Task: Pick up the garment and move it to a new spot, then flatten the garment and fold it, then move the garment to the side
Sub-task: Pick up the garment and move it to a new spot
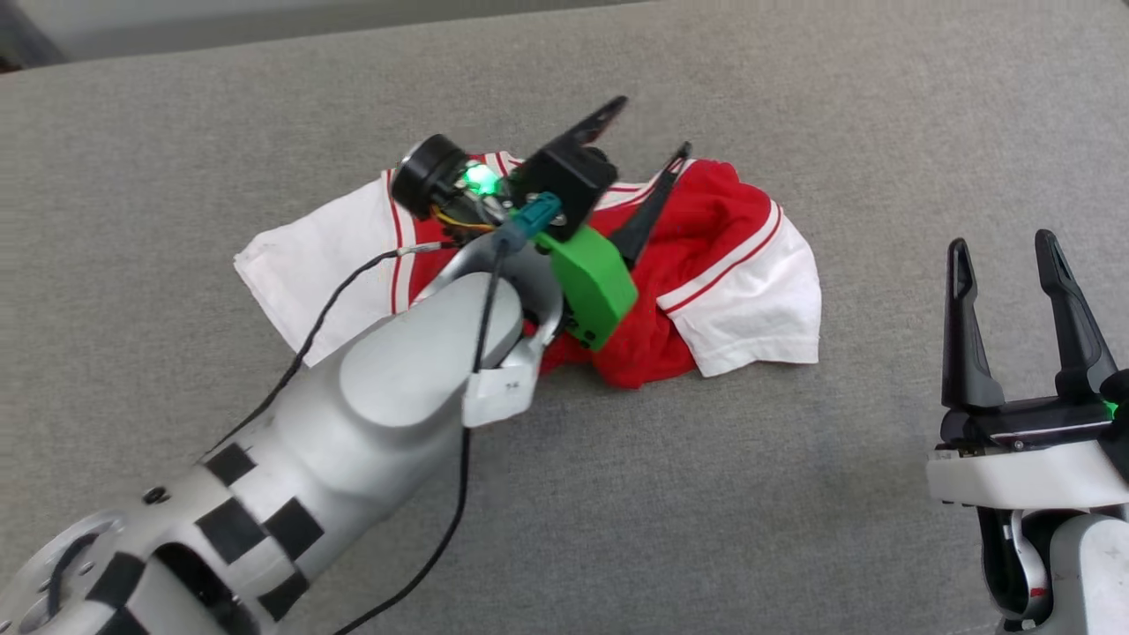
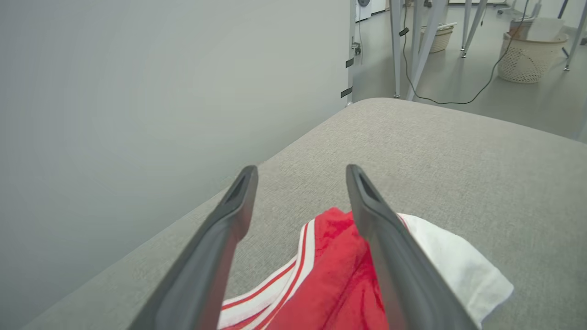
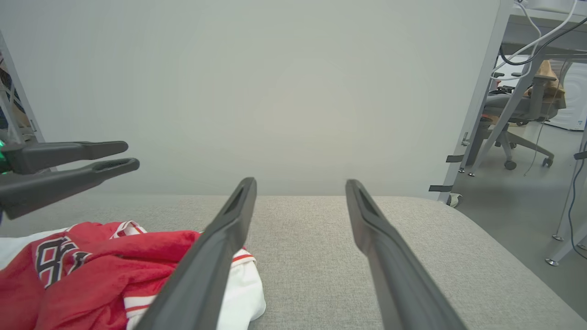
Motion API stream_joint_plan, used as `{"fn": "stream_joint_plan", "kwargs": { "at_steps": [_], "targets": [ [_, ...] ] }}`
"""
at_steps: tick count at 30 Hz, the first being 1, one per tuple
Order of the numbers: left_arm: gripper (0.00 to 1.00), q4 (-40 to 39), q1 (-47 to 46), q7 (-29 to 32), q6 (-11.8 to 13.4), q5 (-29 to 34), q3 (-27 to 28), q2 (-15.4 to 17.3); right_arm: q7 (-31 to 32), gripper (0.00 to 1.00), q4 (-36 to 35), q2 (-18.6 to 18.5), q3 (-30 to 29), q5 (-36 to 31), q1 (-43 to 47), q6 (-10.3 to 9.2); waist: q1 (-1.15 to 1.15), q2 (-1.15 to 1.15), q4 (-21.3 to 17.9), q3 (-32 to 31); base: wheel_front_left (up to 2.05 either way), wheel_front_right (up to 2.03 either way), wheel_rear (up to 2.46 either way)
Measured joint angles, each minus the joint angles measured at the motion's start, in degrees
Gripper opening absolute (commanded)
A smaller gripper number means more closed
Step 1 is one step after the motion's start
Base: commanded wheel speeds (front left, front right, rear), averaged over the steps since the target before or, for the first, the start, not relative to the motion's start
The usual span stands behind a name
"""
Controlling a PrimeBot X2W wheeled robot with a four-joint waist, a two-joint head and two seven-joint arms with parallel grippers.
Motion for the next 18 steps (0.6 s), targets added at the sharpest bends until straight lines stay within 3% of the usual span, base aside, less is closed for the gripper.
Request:
{"fn": "stream_joint_plan", "kwargs": {
  "at_steps": [7, 14, 18],
  "targets": [
    [1.00, -13.61, 13.62, -0.03, 9.54, 6.76, 15.80, 7.14, 0.00, 1.00, 0.47, 0.05, -0.22, -0.07, 2.34, 0.00, 0.00, 0.00, 2.96, -4.46, 0.00, 0.00, 0.00],
    [1.00, -22.37, 29.42, -0.03, 14.32, 14.33, 29.32, 9.85, 0.00, 1.00, 1.33, 0.09, -0.55, -0.04, 4.95, 0.00, 0.00, 0.00, 5.97, -8.35, 0.00, 0.00, 0.00],
    [1.00, -25.02, 37.66, -0.03, 14.84, 16.85, 36.30, 9.66, 0.00, 1.00, 2.33, 0.10, -0.66, 0.13, 6.43, 0.00, 0.00, 0.00, 7.21, -10.51, 0.00, 0.00, 0.00]
  ]
}}
